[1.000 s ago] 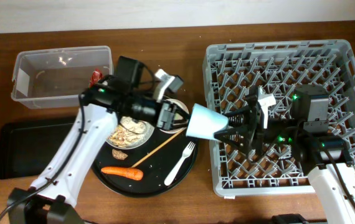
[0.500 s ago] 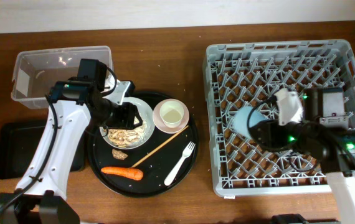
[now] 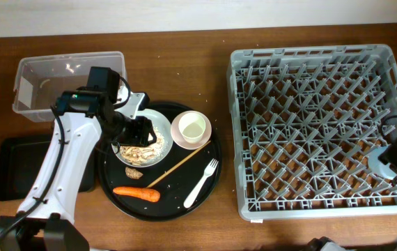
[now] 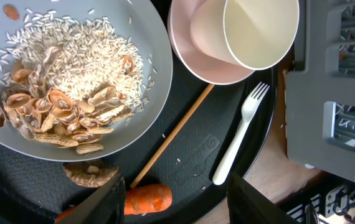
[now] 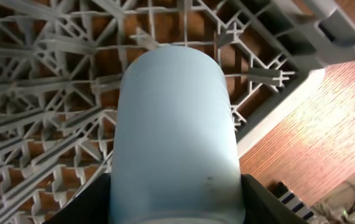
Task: Sort waste into correct bins and load items into the dishwasher rack
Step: 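Place the light-blue cup upside down in the rack's right side with the right gripper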
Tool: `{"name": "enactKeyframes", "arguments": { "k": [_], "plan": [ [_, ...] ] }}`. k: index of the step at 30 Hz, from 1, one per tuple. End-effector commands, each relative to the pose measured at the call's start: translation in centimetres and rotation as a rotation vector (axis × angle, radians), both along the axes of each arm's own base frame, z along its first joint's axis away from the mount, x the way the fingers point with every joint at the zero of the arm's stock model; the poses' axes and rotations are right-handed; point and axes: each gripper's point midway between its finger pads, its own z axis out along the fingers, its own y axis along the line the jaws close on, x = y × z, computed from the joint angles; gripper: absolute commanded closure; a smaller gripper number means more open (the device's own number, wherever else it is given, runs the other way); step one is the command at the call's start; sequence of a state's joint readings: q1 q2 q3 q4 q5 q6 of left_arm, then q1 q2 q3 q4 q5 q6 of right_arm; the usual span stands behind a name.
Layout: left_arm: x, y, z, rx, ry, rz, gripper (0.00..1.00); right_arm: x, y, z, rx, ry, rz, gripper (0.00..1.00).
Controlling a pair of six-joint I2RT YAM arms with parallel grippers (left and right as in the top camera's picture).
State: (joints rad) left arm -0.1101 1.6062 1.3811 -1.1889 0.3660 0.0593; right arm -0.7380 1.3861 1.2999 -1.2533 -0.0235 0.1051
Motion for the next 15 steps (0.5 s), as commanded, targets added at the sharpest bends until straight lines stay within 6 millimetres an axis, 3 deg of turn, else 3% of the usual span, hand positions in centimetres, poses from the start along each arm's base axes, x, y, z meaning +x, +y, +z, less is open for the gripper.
{"name": "enactKeyframes", "arguments": {
  "k": [1, 3, 4, 5, 6, 9, 12, 15],
  "plan": [
    [0.1, 0.0, 0.7, -0.003, -0.021, 0.007, 0.48, 0.2, -1.2, -1.0, 0.019, 0.027, -0.033, 0.83],
    [0.1, 0.1, 0.7, -0.003, -0.021, 0.007, 0.48, 0.4, -1.4, -1.7, 0.033, 0.042, -0.033, 0.81],
    [0.1, 0.1, 0.7, -0.002, -0.021, 0.007, 0.48, 0.5, -1.4, -2.0, 0.040, 0.048, -0.033, 0.32],
    [0.1, 0.0, 0.7, -0.003, -0.021, 0.007, 0.49, 0.5, -1.4, -2.0, 0.041, 0.047, -0.033, 0.06],
    [0.1, 0.0, 0.7, -0.003, -0.021, 0.007, 0.48, 0.7, -1.3, -2.0, 0.050, 0.035, -0.029, 0.02],
    [0.1, 0.0, 0.7, -0.003, -0.021, 0.007, 0.48, 1.1, -0.9, -2.0, 0.073, 0.014, -0.022, 0.02],
    [0.1, 0.1, 0.7, -0.003, -0.021, 0.007, 0.48, 3.6, 2.1, -1.3, 0.239, -0.135, 0.030, 0.02],
    [0.2, -0.1, 0.8, -0.013, -0.027, 0.005, 0.44, 5.2, 5.8, 0.0, 0.381, -0.252, 0.210, 0.01]
  ]
}}
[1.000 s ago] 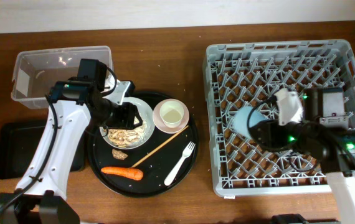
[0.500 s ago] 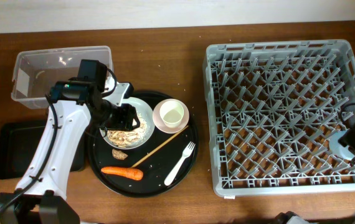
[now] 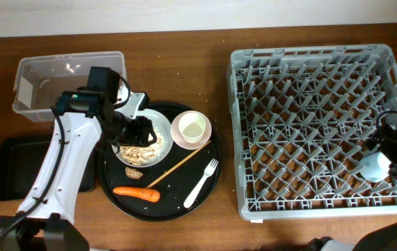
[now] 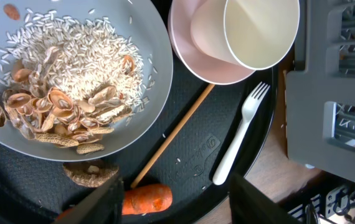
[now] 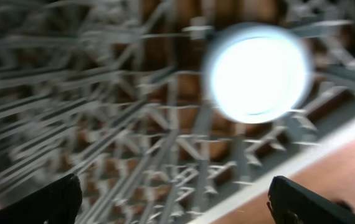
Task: Sort waste into correct bins and load items into the dishwasher rack
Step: 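Place the light-blue cup upside down in the rack's right side with the right gripper, then grasp the white cup from the pink bowl with the left gripper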
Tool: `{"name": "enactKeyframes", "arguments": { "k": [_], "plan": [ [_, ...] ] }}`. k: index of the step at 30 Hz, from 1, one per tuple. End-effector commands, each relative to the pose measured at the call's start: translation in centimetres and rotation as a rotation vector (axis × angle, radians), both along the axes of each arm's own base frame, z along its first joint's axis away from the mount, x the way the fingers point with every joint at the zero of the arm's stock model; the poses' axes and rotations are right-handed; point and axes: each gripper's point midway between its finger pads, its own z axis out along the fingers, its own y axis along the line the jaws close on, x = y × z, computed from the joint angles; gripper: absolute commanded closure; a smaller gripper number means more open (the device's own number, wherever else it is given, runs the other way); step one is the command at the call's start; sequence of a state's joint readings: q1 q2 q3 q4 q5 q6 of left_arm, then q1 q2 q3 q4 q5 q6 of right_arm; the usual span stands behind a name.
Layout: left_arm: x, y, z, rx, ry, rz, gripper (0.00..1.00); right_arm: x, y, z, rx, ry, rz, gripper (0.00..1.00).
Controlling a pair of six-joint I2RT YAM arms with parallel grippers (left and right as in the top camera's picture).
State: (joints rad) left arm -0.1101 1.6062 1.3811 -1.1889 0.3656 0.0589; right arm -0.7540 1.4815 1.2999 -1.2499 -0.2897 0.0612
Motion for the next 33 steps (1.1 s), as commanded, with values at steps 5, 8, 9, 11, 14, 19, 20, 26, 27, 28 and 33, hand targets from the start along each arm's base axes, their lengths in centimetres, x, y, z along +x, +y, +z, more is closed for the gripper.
{"name": "enactKeyframes", "arguments": {
  "k": [5, 8, 9, 11, 14, 19, 20, 26, 27, 28, 33],
  "plan": [
    [1.7, -2.8, 1.4, -0.045, -0.112, -0.041, 0.32, 2.8, 11.4, 3.4, 0.217, -0.194, 0.452, 0.05],
    [3.2, -6.1, 0.5, -0.069, -0.144, -0.065, 0.34, 2.9, 16.2, 3.8, 0.224, -0.186, 0.628, 0.10],
    [3.4, -6.8, -0.1, -0.071, -0.136, -0.069, 0.34, 2.9, 17.2, 3.8, 0.224, -0.178, 0.668, 0.10],
    [3.8, -8.0, -2.0, -0.069, -0.105, -0.081, 0.38, 2.8, 19.0, 3.8, 0.226, -0.173, 0.735, 0.10],
    [4.3, -9.0, -5.0, -0.057, -0.053, -0.093, 0.45, 2.7, 19.8, 3.8, 0.228, -0.171, 0.767, 0.10],
    [5.3, -8.2, -7.6, 0.013, -0.040, -0.068, 0.63, 2.6, 19.3, 3.4, 0.195, -0.149, 0.764, 0.10],
    [5.3, -8.2, -7.8, 0.014, -0.034, -0.069, 0.77, 2.5, 19.1, 3.2, 0.184, -0.138, 0.763, 0.10],
    [5.4, -8.2, -7.7, 0.010, -0.038, -0.061, 0.99, 2.5, 18.9, 3.2, 0.176, -0.133, 0.762, 0.10],
    [5.4, -8.2, -7.5, 0.009, -0.038, -0.058, 0.99, 2.4, 18.6, 3.0, 0.158, -0.119, 0.761, 0.10],
    [5.4, -8.2, -7.1, 0.008, -0.042, -0.058, 0.99, 2.3, 18.4, 2.8, 0.148, -0.107, 0.760, 0.10],
    [5.6, -8.5, -0.7, -0.128, -0.115, -0.050, 0.99, 2.2, 17.9, 2.6, 0.122, -0.087, 0.758, 0.09]
  ]
}}
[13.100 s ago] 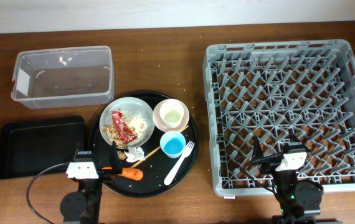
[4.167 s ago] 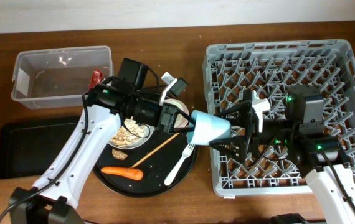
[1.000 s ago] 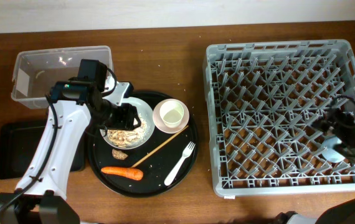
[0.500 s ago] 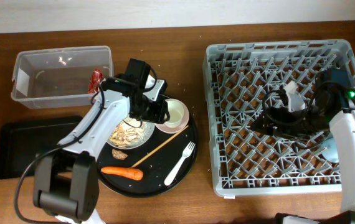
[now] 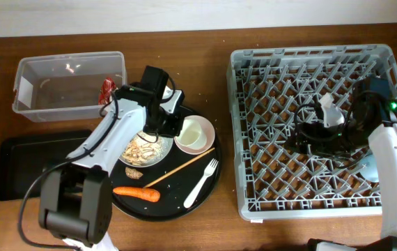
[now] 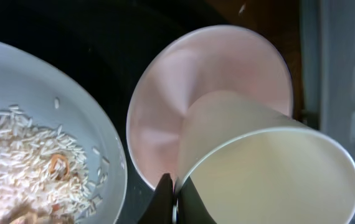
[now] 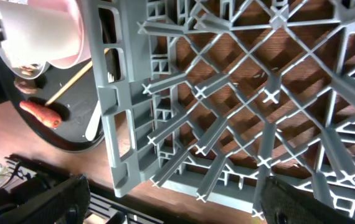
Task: Sort waste into correct bins and load items into the dishwasher rack
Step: 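Grasp the white cup from the pink bowl with the left gripper, then hand the white cup from the left gripper to the right gripper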
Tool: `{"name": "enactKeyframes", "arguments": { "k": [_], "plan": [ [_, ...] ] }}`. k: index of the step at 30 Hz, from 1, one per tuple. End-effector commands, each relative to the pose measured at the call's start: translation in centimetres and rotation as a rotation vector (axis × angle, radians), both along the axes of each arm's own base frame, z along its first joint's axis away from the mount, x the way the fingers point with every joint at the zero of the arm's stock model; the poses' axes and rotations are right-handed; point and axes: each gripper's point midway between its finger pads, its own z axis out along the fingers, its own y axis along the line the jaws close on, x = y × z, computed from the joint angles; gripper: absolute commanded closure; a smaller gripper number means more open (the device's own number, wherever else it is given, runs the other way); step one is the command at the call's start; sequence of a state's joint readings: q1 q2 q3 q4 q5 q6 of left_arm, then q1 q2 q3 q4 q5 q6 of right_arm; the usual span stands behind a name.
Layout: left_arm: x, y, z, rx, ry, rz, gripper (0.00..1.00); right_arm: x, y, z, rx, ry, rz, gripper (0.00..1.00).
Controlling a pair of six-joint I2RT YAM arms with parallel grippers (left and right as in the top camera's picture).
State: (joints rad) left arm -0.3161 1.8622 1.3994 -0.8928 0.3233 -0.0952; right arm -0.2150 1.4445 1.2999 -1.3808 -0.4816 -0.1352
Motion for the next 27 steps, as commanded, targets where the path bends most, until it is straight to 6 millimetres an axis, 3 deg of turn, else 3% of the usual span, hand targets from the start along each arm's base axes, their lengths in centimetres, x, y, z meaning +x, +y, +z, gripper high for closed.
{"name": "enactKeyframes", "arguments": {
  "k": [1, 4, 6, 8, 9, 16, 22, 27],
  "plan": [
    [0.6, -1.4, 8.5, -0.250, -0.113, -0.009, 0.99, 0.1, -0.2, 0.8, -0.031, -0.040, 0.021, 0.09],
    [-1.3, -3.7, 13.8, -0.566, -0.085, -0.084, 1.00, 0.4, 1.7, 1.9, 0.075, -0.125, 0.129, 0.09],
    [-3.4, -5.8, 17.5, -0.816, -0.042, -0.206, 0.99, 0.9, 5.3, 5.1, 0.314, -0.320, 0.292, 0.09],
    [-5.4, -6.6, 21.6, -1.062, -0.048, -0.356, 1.00, 1.0, 7.3, 7.6, 0.457, -0.454, 0.376, 0.08],
    [-5.8, -6.7, 22.3, -1.105, -0.050, -0.381, 1.00, 0.9, 8.3, 8.7, 0.517, -0.499, 0.408, 0.09],
    [-7.0, -8.6, 21.3, -1.053, -0.028, -0.421, 0.99, -0.9, 14.2, 12.1, 0.739, -0.620, 0.615, 0.10],
    [-6.2, -8.6, 19.8, -0.960, -0.045, -0.385, 0.99, -1.2, 14.8, 13.1, 0.800, -0.639, 0.626, 0.10],
    [-6.3, -8.6, 19.8, -0.961, -0.038, -0.383, 1.00, -1.6, 15.4, 14.2, 0.863, -0.666, 0.642, 0.13]
  ]
}}
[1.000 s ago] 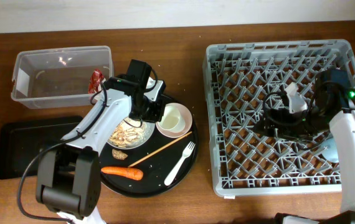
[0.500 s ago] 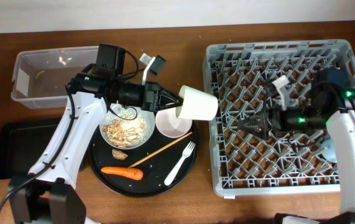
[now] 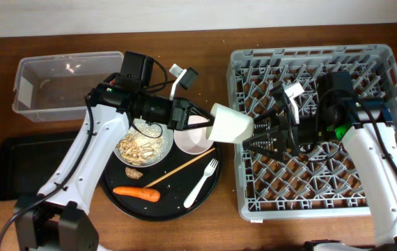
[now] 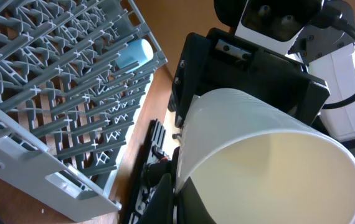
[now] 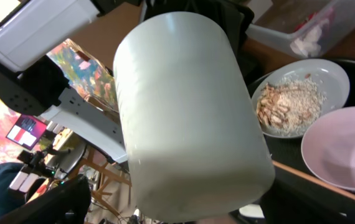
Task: Sort waste into correct bins and load items into the dishwasher rack
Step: 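Hand the white cup from the left gripper to the right gripper, then place the white cup in the rack beside the blue cup with the right gripper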
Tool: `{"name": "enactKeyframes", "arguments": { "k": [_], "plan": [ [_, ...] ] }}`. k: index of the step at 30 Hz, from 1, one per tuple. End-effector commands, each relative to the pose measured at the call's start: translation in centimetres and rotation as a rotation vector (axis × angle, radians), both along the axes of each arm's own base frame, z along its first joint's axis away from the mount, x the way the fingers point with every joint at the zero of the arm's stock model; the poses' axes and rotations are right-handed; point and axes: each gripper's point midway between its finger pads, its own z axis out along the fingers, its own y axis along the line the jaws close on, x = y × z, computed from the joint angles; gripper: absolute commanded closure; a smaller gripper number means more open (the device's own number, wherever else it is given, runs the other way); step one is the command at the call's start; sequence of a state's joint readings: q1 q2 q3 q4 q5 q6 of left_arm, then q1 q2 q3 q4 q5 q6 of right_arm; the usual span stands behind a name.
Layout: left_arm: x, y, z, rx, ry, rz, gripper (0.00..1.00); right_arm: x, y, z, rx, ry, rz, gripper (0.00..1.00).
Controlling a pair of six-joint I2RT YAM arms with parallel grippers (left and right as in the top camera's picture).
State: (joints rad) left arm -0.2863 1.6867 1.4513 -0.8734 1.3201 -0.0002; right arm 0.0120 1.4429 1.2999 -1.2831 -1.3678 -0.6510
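A white paper cup (image 3: 230, 124) hangs on its side in the air between the black round tray (image 3: 115, 187) and the grey dishwasher rack (image 3: 310, 63). My left gripper (image 3: 209, 122) is shut on its rim (image 4: 172, 190). My right gripper (image 3: 255, 136) is open at the rack's left edge, its fingers on either side of the cup's base (image 5: 184, 112). A light blue cup (image 4: 134, 53) lies in the rack. On the tray are a pink bowl (image 3: 191, 141), a grey plate (image 3: 141, 148) of rice and peanut shells, a carrot (image 3: 137, 193), a white fork (image 3: 202, 183) and a chopstick (image 3: 181, 167).
A clear plastic bin (image 3: 52, 84) stands at the back left, and a flat black tray (image 3: 17, 167) lies in front of it. A brown scrap (image 3: 133, 175) lies on the round tray below the plate.
The paper cup was in the pink bowl with my left gripper shut on its rim; now it is lifted and turned toward the rack. My right gripper has moved left to the cup's base.
My right gripper held the blue cup at the rack's front right corner while my left hung open over the tray. Then the blue cup was let go in the rack. My left gripper then shut on the paper cup's rim in the bowl, and now holds it up to my right gripper.
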Motion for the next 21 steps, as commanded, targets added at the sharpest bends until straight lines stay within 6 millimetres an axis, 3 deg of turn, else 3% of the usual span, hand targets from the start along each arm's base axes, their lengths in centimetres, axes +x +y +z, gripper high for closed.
{"name": "enactKeyframes", "arguments": {
  "k": [1, 5, 13, 17, 19, 21],
  "plan": [
    [-0.1, 0.0, 0.5, 0.001, -0.029, -0.001, 0.99, -0.8, 0.8, 2.3, 0.084, -0.049, 0.038, 0.14],
    [-0.1, 0.0, 0.5, 0.000, -0.029, -0.001, 1.00, -0.9, 0.9, 2.3, 0.084, -0.048, 0.043, 0.21],
    [-0.2, 0.0, 0.4, 0.004, -0.014, -0.001, 1.00, -0.5, 0.9, 2.3, 0.084, -0.083, 0.044, 0.26],
    [-0.2, 0.0, 0.4, 0.005, -0.012, -0.001, 0.98, -0.5, 0.9, 2.3, 0.083, -0.085, 0.044, 0.41],
    [-0.3, 0.0, 0.4, 0.006, -0.011, -0.001, 0.90, -0.4, 0.9, 1.9, 0.060, -0.085, 0.040, 0.46],
    [-0.2, 0.0, 0.4, 0.006, -0.012, -0.001, 0.72, -0.3, 0.8, 1.3, 0.023, -0.078, 0.032, 0.48]
  ]
}}
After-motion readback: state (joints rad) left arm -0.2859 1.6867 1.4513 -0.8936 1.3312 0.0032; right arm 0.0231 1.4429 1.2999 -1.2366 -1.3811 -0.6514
